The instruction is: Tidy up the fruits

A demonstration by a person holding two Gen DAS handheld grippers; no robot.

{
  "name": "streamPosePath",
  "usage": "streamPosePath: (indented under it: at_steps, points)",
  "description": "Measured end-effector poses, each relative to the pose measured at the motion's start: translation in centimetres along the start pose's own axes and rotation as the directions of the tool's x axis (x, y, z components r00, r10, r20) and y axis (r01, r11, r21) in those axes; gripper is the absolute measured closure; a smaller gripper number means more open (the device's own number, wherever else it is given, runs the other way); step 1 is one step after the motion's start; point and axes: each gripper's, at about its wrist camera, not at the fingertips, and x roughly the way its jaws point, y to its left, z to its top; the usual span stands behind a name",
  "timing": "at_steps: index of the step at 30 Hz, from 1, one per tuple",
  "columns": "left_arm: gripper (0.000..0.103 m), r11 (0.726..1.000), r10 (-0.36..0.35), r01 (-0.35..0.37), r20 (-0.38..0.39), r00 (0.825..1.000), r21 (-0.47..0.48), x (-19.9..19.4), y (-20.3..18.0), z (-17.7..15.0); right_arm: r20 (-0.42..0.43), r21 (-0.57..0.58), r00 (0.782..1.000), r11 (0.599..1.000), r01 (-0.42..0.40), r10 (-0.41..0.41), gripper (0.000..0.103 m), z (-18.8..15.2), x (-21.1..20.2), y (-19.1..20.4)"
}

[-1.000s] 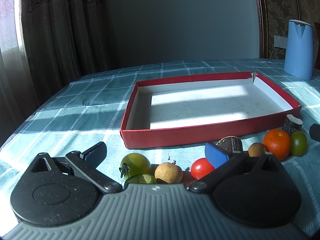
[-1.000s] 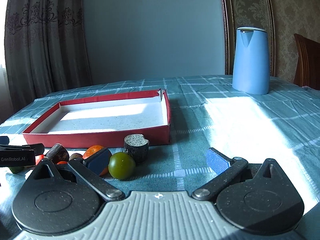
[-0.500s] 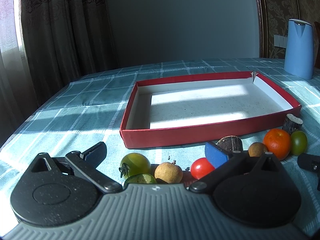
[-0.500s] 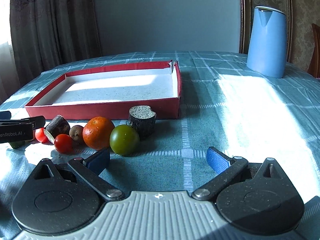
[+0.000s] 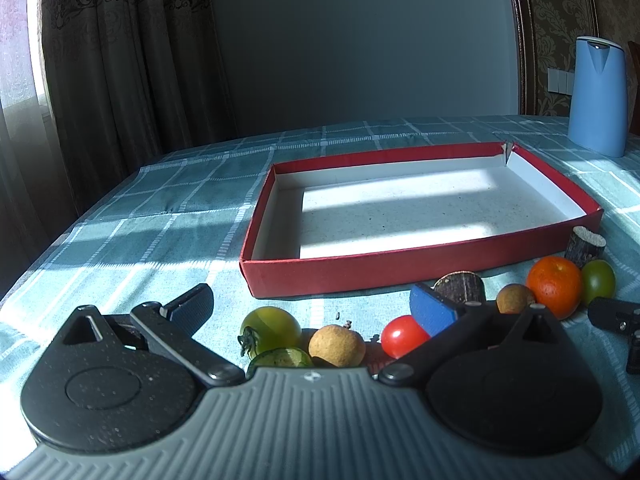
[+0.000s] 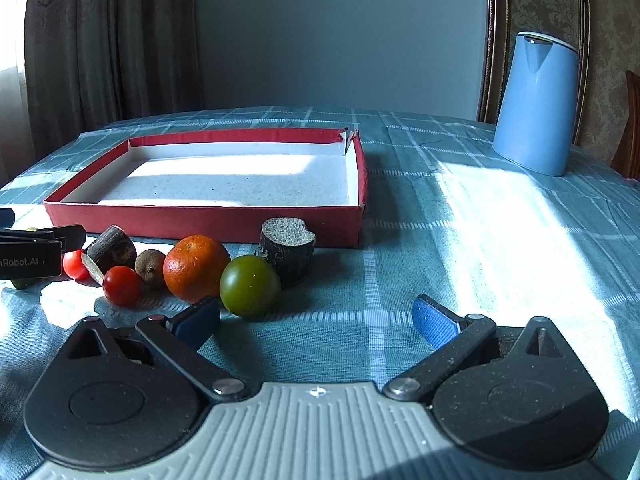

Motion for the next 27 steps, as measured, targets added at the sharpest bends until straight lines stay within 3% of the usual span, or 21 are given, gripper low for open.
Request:
streamPosePath:
  at_steps: [5,10,14,27]
  points:
    - [0.000,1.000,0.000,0.000,0.001,1.000,0.001,0.0,0.0,0.0,-0.006,-0.022,1.000,1.000,-0.014,0.014,0.012,0.3,0.6,0.3]
    - [0.000,1.000,0.000,0.000,0.001,1.000,0.003,0.0,0.0,0.0,-0.005,-0.019,1.000,0.999,-0.027,0.027,0.015,0.3,0.7,0.2]
    - [0.000,1.000,0.000,0.000,0.001,1.000,0.003,0.0,-0.1,0.0,-0.002,-0.044,0.998,0.997,-0.064,0.064,0.038,0.3,0.6,0.7]
    - [0.000,1.000,0.000,0.000,0.001,1.000,0.003,0.0,-0.1,0.0,-0.019,-0.079,0.994,0.991,-0.106,0.104,0.043,0.7,1.3,0.8]
